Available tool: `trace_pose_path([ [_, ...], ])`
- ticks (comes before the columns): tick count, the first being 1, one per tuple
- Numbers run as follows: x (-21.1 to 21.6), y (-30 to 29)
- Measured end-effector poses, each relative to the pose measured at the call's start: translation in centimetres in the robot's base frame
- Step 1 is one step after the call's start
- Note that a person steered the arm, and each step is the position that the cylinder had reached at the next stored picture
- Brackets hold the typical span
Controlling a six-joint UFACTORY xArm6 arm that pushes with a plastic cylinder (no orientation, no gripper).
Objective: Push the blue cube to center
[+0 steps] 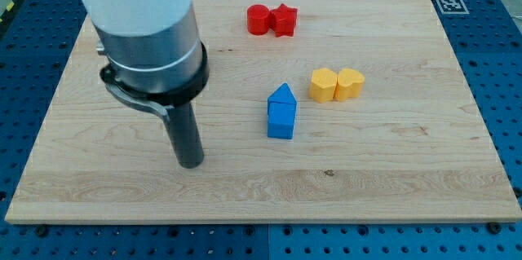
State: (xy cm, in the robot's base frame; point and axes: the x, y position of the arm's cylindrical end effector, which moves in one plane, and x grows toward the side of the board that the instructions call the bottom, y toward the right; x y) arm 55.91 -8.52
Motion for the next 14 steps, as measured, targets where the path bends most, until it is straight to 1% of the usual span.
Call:
trace_pose_path([
  [1, 0.8, 5.2],
  [2, 0.8, 13.5],
  [5, 0.7, 18.3],
  [9, 0.5, 18.3],
  [10, -0.6, 18.3],
  [11, -3.2, 17.3],
  [12, -4.1, 14.0],
  [13, -4.1, 10.1],
  [14, -4.1, 8.0],
])
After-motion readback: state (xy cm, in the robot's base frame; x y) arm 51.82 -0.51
